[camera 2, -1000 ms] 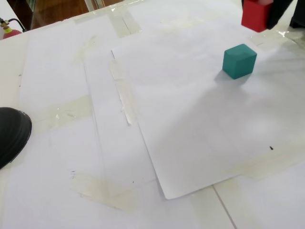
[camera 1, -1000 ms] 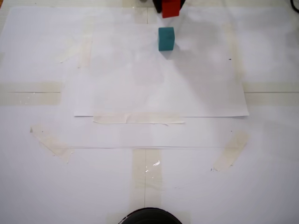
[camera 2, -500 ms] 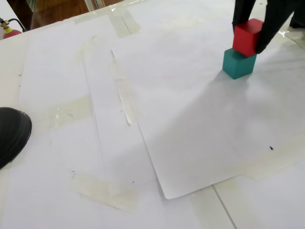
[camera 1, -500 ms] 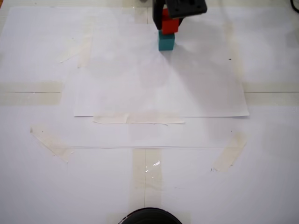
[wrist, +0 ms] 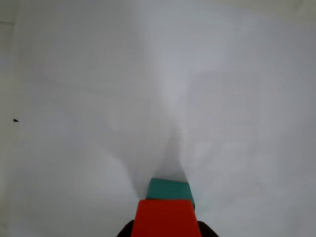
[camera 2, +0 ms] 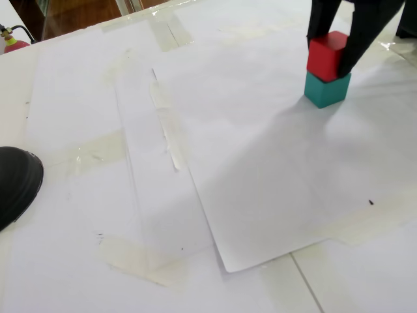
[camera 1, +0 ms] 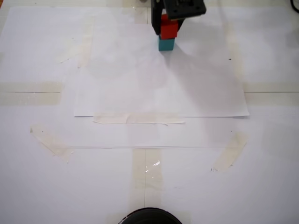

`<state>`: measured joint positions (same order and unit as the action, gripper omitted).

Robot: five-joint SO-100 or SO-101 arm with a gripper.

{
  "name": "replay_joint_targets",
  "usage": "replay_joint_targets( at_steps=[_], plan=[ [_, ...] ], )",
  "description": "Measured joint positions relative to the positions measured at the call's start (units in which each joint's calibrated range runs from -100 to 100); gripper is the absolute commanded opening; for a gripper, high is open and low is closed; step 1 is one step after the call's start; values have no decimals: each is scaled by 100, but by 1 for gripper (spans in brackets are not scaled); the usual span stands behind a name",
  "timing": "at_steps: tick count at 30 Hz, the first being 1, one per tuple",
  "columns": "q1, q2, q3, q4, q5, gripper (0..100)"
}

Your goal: Put the red cube on the top of the blue cube.

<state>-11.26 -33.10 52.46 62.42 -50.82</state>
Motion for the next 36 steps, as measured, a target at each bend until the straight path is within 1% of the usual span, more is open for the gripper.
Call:
replay_joint_targets(
  at_steps=[20, 36],
  plan=[
    [88, 61, 99, -33, 63, 11],
    [-44, 104, 108, -41, 54, 34]
  ],
)
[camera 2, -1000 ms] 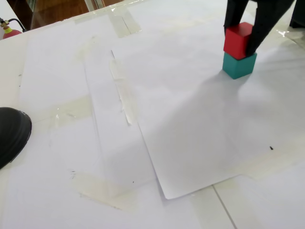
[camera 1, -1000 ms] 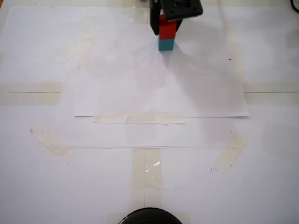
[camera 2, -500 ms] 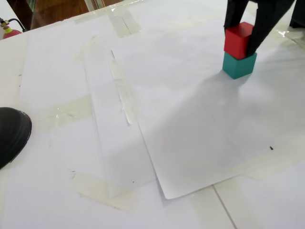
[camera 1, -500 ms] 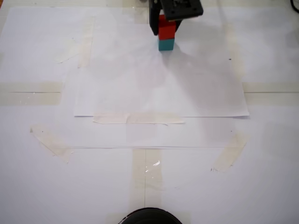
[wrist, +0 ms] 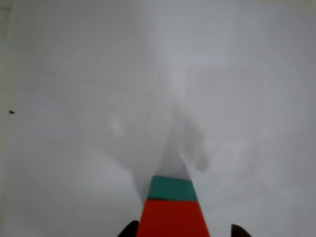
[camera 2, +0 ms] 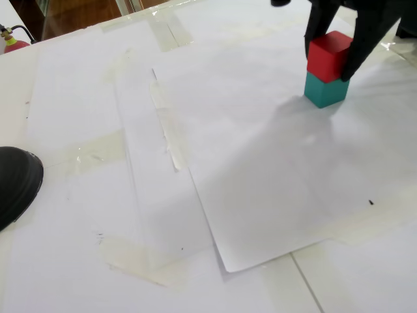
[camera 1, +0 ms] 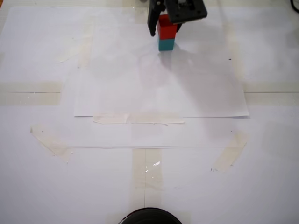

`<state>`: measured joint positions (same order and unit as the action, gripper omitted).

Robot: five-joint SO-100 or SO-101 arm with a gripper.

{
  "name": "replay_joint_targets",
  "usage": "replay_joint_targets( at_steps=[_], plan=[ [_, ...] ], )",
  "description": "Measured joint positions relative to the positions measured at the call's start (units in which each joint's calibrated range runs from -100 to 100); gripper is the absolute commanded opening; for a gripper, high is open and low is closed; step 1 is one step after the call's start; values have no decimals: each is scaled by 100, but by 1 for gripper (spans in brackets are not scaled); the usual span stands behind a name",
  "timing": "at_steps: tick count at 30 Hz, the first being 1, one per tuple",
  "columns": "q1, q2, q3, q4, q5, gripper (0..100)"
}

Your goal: Put the red cube on the top of the blue cube.

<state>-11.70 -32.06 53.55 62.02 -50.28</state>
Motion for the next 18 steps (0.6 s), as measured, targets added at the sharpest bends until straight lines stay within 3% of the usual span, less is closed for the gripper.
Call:
replay_joint_targets(
  at_steps=[8, 18],
  plan=[
    [-88, 0, 0, 0, 0, 46],
    [-292, 0, 0, -24, -98, 46]
  ],
)
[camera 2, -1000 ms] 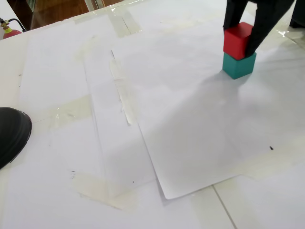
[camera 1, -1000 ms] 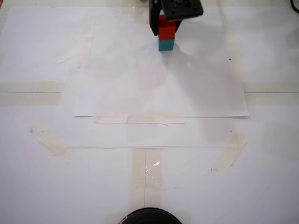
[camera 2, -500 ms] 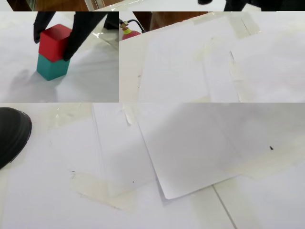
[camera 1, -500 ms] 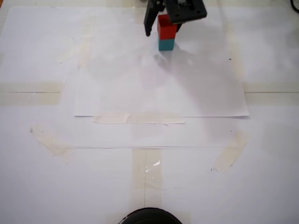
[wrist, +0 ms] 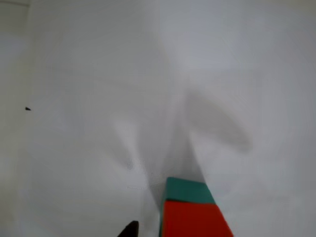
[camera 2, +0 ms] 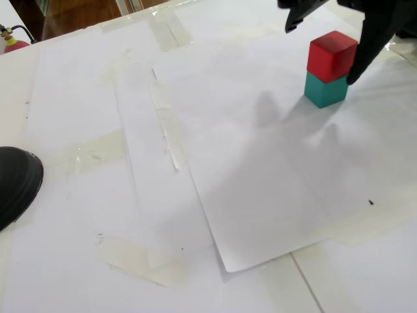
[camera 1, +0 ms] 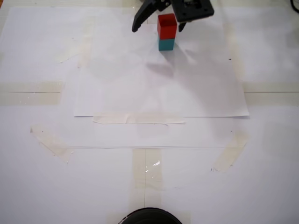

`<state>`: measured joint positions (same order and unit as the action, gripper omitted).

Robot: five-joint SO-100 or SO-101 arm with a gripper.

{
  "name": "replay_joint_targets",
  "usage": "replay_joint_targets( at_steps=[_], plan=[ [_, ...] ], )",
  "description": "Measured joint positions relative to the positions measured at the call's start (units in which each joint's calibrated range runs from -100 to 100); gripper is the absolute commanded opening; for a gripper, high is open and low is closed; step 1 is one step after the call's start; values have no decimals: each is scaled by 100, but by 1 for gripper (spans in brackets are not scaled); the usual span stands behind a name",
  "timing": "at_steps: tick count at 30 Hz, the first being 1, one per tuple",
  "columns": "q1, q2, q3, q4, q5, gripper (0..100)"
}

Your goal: Put the red cube on the top of the blue cube.

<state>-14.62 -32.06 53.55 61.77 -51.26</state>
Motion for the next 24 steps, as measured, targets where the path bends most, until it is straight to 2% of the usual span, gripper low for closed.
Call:
replay_joint_targets(
  at_steps=[5, 12, 19, 24],
  plan=[
    [-197, -104, -190, 220, -122, 45],
    [-409, -703, -1075, 1196, -347, 43],
    [-431, -2030, -1428, 2269, -645, 34],
    [-37, -3393, -1057, 3001, -654, 27]
  ],
)
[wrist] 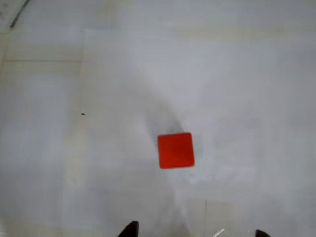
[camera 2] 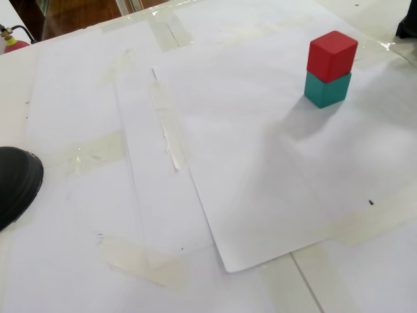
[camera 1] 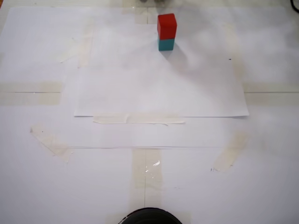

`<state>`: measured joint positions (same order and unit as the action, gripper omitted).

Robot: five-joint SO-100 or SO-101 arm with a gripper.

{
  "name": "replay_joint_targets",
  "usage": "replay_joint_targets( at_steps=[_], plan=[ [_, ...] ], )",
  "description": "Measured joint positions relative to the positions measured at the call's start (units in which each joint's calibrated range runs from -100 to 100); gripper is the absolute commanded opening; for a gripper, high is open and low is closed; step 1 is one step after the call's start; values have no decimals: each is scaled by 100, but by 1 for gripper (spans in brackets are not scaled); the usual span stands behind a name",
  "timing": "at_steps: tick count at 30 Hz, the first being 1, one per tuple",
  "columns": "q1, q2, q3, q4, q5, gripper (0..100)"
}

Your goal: Put the red cube on the top of the blue cube.

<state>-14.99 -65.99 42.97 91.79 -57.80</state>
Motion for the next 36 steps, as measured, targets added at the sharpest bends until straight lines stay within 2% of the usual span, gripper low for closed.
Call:
replay_joint_targets(
  at_steps=[5, 13, 22, 36],
  plan=[
    [658, -1093, 343, 586, 215, 13],
    [1067, -1944, 886, 756, 352, 9],
    [1082, -2542, 1410, 504, 161, 1],
    [958, -3150, 2061, 98, -59, 0]
  ],
)
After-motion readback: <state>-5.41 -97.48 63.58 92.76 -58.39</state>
